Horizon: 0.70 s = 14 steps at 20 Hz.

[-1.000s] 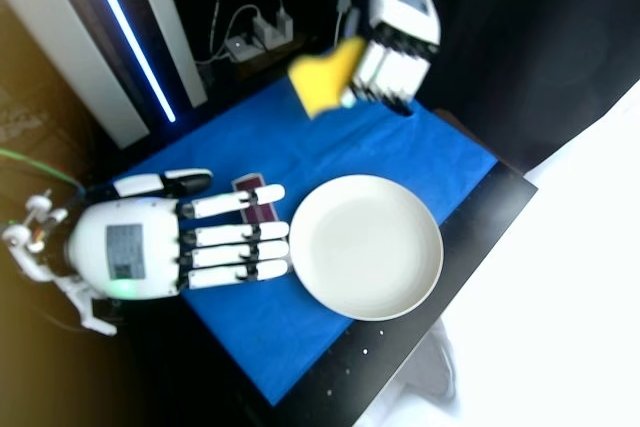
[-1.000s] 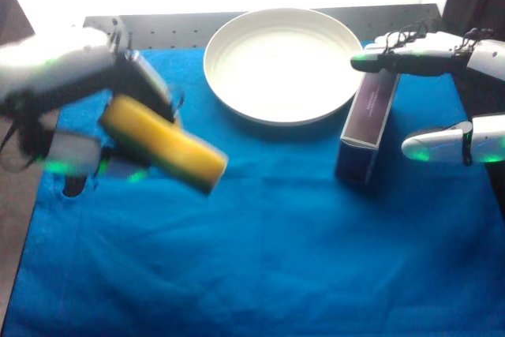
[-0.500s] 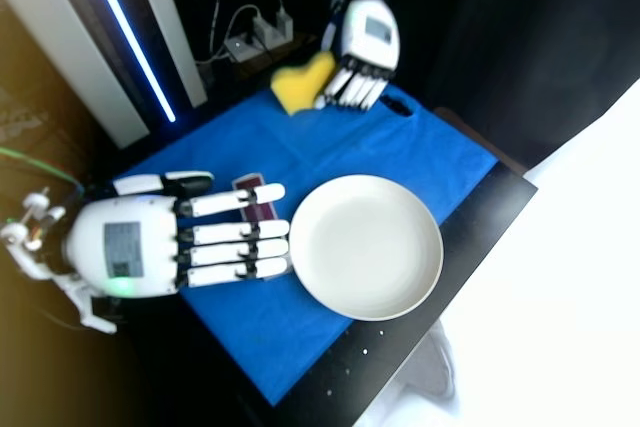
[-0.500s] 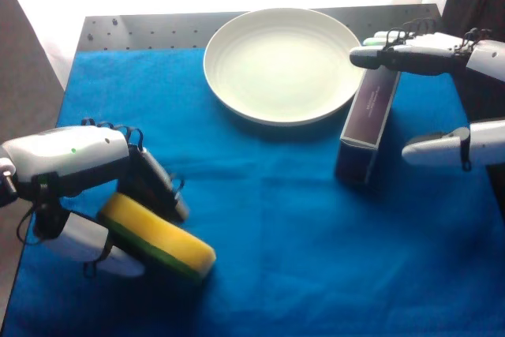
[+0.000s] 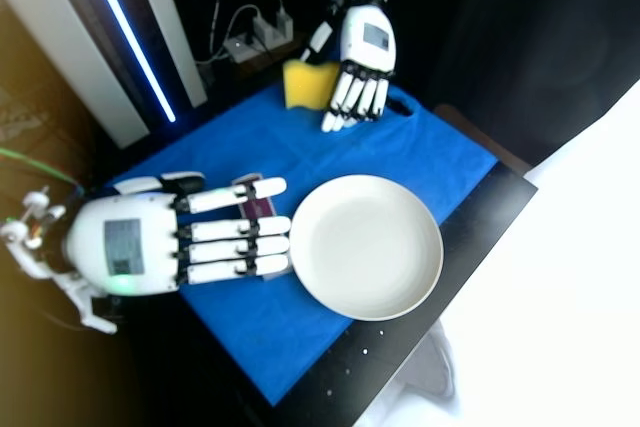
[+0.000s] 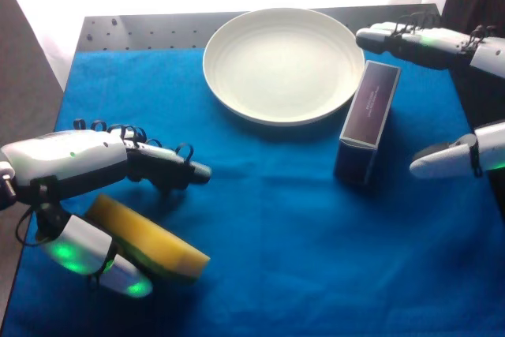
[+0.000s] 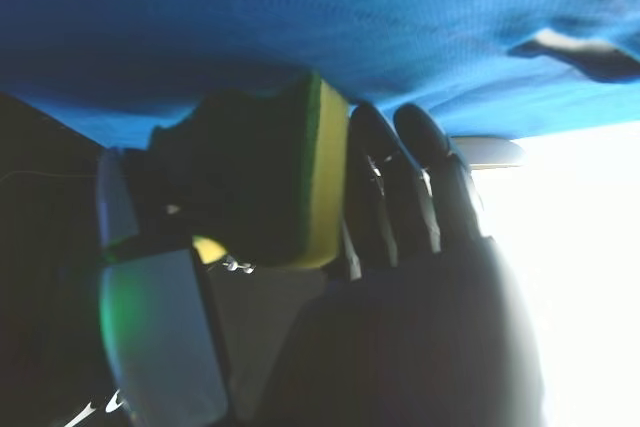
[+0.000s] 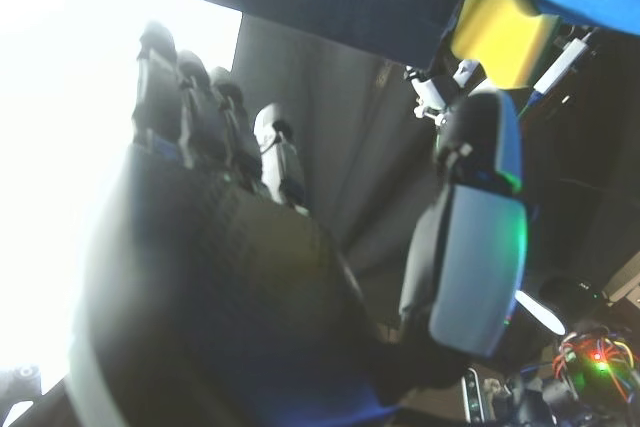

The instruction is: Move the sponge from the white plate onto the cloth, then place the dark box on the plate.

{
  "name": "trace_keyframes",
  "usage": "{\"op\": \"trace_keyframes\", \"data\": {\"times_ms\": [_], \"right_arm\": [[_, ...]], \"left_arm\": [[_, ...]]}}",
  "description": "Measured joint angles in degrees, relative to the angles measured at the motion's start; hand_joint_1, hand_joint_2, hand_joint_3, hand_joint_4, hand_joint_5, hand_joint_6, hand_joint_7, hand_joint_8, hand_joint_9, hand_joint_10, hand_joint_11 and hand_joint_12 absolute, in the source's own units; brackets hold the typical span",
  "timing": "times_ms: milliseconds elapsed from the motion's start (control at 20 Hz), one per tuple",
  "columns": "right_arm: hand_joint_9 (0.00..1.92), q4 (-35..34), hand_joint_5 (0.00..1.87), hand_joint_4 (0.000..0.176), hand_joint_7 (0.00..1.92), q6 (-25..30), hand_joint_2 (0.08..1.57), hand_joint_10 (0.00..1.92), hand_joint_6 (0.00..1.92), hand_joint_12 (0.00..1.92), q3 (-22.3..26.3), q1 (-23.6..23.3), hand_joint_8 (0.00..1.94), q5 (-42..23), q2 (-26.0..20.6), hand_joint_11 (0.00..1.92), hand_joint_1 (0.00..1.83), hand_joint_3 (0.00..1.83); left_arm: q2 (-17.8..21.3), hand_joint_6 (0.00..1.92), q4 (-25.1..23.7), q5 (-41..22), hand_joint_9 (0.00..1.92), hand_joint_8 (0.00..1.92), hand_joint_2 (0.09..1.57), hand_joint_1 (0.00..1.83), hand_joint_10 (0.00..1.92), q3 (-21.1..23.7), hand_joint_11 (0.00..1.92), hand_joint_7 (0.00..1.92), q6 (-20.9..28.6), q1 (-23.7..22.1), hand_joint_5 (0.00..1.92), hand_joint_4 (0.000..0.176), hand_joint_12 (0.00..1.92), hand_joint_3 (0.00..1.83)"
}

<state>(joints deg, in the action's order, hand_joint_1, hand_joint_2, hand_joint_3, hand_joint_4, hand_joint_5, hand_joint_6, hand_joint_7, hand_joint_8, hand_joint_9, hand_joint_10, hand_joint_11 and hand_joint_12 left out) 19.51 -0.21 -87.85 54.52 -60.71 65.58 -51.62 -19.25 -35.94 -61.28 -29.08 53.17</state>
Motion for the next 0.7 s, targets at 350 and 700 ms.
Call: {"op": "trace_keyframes", "data": {"times_ms": [350,700], "right_arm": [[0.0,10.4,0.07,0.176,0.05,0.0,0.88,0.0,0.01,0.0,-2.4,-8.4,0.01,5.3,0.4,0.01,0.76,0.0],[0.02,26.1,0.13,0.176,0.11,6.6,0.85,0.0,0.0,0.01,-6.2,-15.9,0.0,11.5,1.7,0.01,0.92,0.0]], "left_arm": [[0.5,0.0,0.4,-3.5,0.14,0.0,0.67,0.82,0.0,1.8,0.0,0.08,-0.1,0.3,0.13,0.176,0.88,0.0],[0.5,0.0,1.2,-5.0,0.2,0.0,0.69,0.82,0.01,1.9,0.0,0.13,0.0,0.4,0.17,0.154,1.01,0.0]]}}
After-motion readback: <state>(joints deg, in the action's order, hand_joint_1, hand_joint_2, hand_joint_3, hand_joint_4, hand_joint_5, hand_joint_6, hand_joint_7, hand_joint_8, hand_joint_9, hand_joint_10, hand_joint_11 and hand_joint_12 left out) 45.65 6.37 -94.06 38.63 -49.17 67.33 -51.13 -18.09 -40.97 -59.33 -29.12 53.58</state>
